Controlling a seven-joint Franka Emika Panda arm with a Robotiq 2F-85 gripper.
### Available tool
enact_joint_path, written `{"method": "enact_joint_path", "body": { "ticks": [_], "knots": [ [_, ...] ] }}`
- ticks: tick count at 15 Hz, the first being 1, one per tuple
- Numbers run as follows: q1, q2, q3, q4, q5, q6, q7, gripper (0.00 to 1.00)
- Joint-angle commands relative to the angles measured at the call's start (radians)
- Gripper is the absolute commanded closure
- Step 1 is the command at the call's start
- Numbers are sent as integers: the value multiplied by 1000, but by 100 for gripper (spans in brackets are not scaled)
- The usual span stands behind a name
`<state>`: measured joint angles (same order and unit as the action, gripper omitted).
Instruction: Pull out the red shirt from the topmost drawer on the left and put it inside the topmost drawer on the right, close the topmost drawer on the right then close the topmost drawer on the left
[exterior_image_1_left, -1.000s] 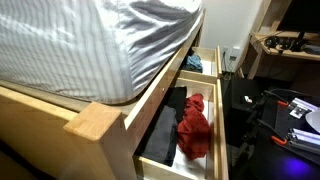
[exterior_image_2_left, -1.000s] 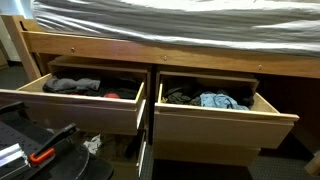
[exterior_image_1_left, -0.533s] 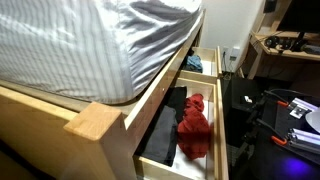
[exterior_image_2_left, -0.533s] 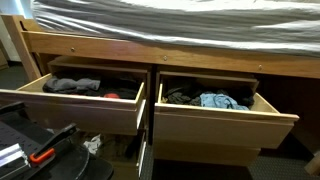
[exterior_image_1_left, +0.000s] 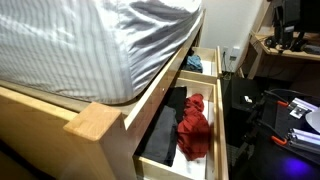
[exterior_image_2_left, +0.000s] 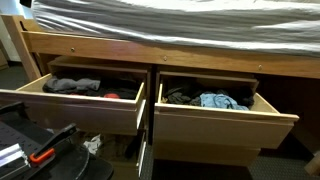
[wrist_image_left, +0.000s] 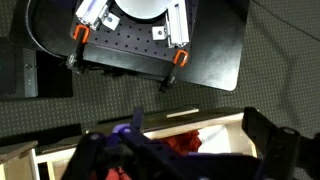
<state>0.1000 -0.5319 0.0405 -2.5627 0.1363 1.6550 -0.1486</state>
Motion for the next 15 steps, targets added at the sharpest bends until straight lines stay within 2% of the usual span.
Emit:
{"method": "enact_joint_path", "body": {
  "ticks": [1,3,6,8,9,11,15],
  "knots": [
    [22,174,65,99,46,126,127,0],
    [45,180,120,55,61,300,199,0],
    [61,337,223,104,11,584,395,0],
    [73,419,253,143,-17,654,479,0],
    [84,319,226,80,7,607,425,0],
    [94,393,240,115,-6,646,470,0],
    [89,457,240,154,-34,641,494,0]
  ]
}}
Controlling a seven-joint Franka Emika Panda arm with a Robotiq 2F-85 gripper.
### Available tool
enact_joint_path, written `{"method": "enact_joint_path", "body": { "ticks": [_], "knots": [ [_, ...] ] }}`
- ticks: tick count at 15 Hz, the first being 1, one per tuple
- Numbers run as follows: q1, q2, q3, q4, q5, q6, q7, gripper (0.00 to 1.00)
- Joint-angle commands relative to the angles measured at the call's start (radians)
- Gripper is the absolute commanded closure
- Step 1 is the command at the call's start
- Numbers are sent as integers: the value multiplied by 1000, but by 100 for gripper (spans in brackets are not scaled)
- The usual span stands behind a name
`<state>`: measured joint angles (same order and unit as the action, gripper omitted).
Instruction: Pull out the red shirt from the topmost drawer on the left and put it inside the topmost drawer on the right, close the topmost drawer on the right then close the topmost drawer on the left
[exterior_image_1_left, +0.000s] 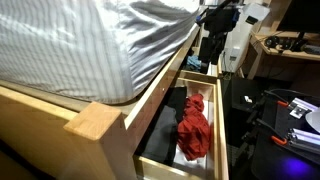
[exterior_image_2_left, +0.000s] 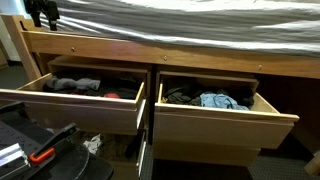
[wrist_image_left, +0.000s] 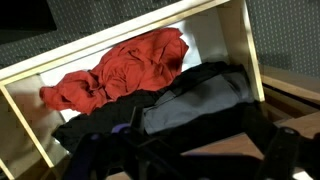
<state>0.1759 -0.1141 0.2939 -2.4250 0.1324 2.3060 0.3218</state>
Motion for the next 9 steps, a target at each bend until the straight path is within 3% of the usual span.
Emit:
{"method": "enact_joint_path", "body": {
  "ticks": [1,4,6,7,9],
  "knots": [
    [7,74,-8,12,-73,32,65,0],
    [-3,148,-11,-15,-281,148,322,0],
    [24,189,-28,-19,-310,184,494,0],
    [27,150,-34,-16,-275,140,380,0],
    [37,190,-41,-16,-292,166,459,0]
  ]
}}
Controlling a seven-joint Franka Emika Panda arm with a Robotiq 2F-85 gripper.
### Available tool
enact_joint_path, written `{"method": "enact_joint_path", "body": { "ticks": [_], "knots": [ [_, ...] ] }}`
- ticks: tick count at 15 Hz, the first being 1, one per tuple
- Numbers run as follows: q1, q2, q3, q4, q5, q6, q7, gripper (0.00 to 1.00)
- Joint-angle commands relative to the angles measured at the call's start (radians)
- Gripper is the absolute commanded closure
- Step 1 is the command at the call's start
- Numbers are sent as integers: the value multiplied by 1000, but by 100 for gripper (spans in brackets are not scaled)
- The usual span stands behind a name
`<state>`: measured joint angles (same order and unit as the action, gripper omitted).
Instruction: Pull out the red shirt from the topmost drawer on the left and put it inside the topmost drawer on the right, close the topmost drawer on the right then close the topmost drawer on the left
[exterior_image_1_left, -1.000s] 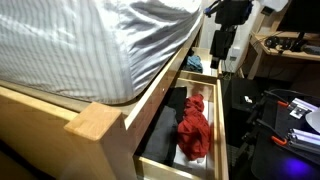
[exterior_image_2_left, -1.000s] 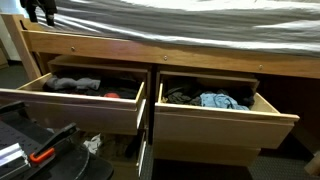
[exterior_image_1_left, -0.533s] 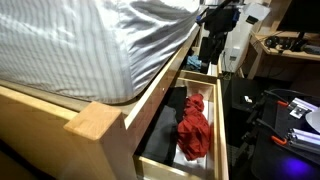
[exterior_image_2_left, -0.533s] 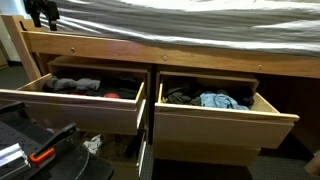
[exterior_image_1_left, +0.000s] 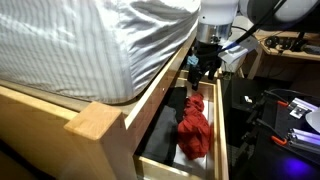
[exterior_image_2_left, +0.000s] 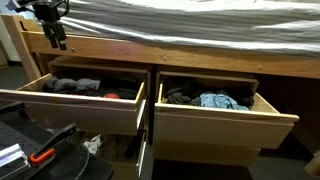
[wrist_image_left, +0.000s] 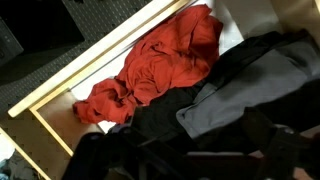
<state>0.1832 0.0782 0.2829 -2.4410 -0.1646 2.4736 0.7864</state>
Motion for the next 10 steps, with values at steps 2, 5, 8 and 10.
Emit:
{"method": "enact_joint_path", "body": {
  "ticks": [2,5,8,10],
  "knots": [
    [33,3,-30,1,6,1,10,0],
    [44,77,-26,60,-25,-107,-28,0],
    [19,103,-48,-16,7,2,-274,0],
    [-26,112,-49,-59,-19,20,-414,0]
  ]
}}
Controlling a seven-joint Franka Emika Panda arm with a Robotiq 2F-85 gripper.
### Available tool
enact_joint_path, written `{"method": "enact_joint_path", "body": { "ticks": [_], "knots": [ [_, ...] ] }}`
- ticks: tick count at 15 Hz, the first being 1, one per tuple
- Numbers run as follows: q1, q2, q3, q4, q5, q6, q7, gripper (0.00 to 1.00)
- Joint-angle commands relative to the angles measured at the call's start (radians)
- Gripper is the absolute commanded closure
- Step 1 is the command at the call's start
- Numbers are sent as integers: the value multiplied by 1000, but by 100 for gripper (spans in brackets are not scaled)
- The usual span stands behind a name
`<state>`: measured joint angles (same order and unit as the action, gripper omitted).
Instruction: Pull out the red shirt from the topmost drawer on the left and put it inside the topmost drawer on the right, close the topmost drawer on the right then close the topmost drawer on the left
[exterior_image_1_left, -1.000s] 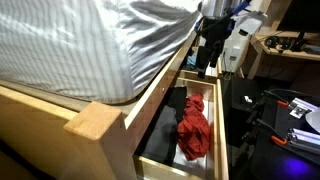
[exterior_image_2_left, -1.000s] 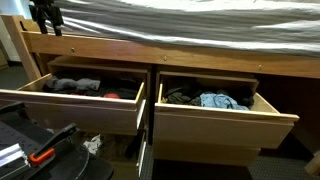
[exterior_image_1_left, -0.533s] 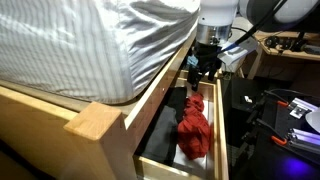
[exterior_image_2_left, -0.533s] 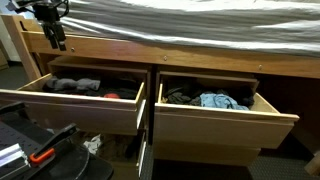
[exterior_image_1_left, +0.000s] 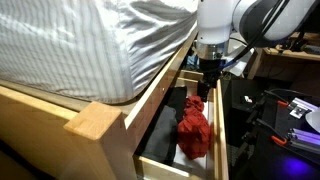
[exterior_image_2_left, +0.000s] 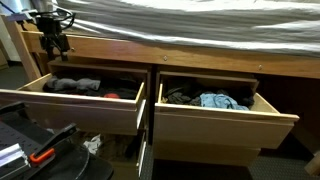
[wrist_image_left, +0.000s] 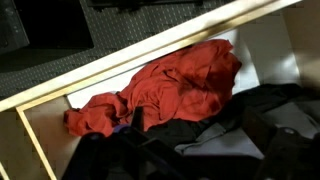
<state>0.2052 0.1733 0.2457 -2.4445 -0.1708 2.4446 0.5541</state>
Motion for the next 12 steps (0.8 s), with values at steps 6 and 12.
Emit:
{"method": "enact_joint_path", "body": {
  "ticks": [6,12],
  "knots": [
    [-2,31,-49,-35,-1,37,-171,0],
    [-52,118,-86,-55,-47,200,-569,0]
  ]
}}
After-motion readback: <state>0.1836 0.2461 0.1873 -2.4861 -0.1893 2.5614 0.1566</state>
